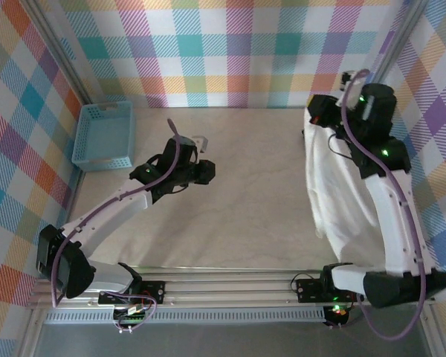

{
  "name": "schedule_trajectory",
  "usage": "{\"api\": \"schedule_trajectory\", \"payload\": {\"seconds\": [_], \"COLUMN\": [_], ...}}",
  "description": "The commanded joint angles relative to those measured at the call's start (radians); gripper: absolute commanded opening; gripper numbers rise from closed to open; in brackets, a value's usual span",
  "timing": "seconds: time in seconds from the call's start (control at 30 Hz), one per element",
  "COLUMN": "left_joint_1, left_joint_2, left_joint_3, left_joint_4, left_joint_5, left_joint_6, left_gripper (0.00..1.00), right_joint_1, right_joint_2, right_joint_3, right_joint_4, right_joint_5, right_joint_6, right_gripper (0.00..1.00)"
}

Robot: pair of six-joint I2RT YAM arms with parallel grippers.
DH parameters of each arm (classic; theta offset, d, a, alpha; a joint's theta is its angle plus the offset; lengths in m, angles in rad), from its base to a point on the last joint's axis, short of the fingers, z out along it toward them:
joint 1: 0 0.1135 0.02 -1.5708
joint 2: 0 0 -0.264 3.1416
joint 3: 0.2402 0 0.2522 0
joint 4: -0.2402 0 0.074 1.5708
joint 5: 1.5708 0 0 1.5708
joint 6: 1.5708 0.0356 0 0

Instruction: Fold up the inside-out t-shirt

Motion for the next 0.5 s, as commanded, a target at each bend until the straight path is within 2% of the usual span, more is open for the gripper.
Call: {"api": "schedule_trajectory", "payload": {"seconds": [0.0,0.17,0.3,0.37,0.47], "left_joint_1": [0.051,0.132,0.190,0.202,0.205], "left_joint_2": [-0.071,-0.130,-0.192,-0.225,-0.286], "left_joint_3": [0.051,0.024,-0.012,-0.029,-0.066], "left_joint_4": [0.040,0.013,0.011,0.004,-0.009], "left_joint_5": [-0.087,-0.162,-0.178,-0.197,-0.210], "left_joint_6": [-0.015,-0.016,-0.032,-0.029,-0.026], "left_gripper": [0.25,0.31,0.34,0.36,0.41], "right_joint_1": [0.121,0.217,0.232,0.231,0.230], "right_joint_2": [0.036,0.135,0.155,0.130,0.064], "right_joint_3": [0.181,0.452,0.594,0.581,0.447], "right_joint_4": [0.030,-0.037,-0.114,-0.152,-0.173], "right_joint_5": [-0.078,-0.128,-0.131,-0.065,0.030], "right_joint_6": [-0.032,-0.027,-0.036,-0.069,-0.110], "right_gripper": [0.00,0.00,0.00,0.00,0.00]}}
